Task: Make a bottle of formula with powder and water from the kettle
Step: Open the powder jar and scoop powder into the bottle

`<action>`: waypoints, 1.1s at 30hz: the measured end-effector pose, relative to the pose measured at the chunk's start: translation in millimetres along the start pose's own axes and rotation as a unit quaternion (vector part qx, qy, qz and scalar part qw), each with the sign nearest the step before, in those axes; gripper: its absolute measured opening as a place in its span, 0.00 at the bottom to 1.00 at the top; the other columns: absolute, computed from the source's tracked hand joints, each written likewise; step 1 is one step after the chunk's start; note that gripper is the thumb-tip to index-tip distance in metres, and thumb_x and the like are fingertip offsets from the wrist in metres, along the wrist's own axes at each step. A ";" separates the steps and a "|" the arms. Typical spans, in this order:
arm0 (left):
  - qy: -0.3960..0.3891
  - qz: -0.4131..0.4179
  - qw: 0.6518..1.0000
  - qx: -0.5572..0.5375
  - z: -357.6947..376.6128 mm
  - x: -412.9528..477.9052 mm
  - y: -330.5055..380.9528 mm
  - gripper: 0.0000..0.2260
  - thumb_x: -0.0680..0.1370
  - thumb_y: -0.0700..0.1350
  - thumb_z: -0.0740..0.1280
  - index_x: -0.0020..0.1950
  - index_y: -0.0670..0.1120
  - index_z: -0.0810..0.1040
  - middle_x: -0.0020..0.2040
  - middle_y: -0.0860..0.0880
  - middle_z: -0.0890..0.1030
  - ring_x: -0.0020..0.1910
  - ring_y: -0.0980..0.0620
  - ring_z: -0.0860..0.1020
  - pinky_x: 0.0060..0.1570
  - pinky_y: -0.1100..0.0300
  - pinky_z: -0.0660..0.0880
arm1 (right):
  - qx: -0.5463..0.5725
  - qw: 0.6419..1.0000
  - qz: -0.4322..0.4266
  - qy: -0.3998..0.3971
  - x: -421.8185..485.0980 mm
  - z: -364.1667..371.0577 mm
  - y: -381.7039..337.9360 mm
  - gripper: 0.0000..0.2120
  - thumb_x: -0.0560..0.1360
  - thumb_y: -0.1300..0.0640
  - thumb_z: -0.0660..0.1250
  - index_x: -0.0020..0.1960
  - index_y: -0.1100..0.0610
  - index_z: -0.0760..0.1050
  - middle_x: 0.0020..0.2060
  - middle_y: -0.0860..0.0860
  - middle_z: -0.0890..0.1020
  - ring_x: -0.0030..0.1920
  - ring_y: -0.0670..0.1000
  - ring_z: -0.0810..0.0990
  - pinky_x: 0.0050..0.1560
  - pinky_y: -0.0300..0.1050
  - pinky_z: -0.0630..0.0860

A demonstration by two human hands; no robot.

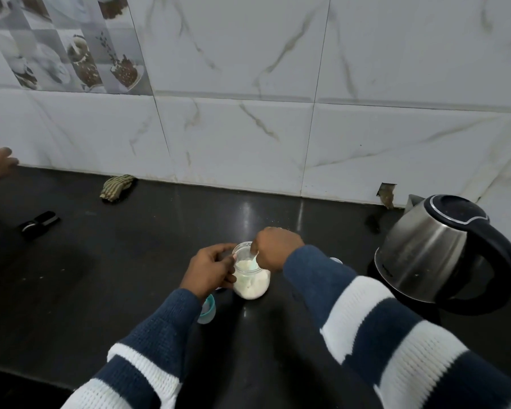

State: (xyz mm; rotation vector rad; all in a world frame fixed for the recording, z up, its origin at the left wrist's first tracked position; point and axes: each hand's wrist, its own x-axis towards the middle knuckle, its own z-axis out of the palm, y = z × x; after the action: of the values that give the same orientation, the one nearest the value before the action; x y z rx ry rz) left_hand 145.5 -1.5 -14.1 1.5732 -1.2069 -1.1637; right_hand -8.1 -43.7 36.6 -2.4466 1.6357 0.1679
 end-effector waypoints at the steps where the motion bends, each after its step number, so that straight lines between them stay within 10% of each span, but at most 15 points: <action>1: 0.000 -0.001 1.000 -0.005 0.9 -1.4 0.9 0.10 0.79 0.38 0.65 0.56 0.47 0.82 0.33 0.45 0.78 0.28 0.50 0.77 0.34 0.56 0.78 | -0.016 1.000 -0.001 -0.024 1.9 -3.9 -1.3 0.18 0.73 0.58 0.63 0.61 0.52 0.79 0.56 0.53 0.81 0.54 0.56 0.80 0.50 0.49 0.78; 20: -0.008 -0.001 0.995 -0.098 16.7 -29.6 -6.4 0.10 0.80 0.35 0.62 0.59 0.38 0.78 0.31 0.43 0.75 0.25 0.50 0.77 0.27 0.59 0.78 | 0.017 0.979 -0.004 0.204 -34.2 18.3 1.9 0.10 0.75 0.57 0.65 0.51 0.55 0.84 0.49 0.53 0.78 0.51 0.55 0.77 0.42 0.48 0.73; 33: 0.091 0.057 0.991 -0.080 36.2 -51.3 -21.1 0.14 0.77 0.35 0.64 0.58 0.49 0.79 0.28 0.49 0.79 0.31 0.49 0.82 0.35 0.57 0.81 | -0.014 0.982 -0.022 0.189 -43.5 34.7 -13.8 0.09 0.74 0.55 0.66 0.51 0.54 0.83 0.48 0.52 0.81 0.52 0.54 0.76 0.51 0.49 0.70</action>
State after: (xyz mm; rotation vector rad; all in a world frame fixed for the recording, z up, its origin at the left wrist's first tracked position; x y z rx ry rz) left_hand 109.2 50.5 -33.3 1.4366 -1.0434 -0.9947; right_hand -11.6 8.4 12.8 -2.6574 1.7225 -0.3019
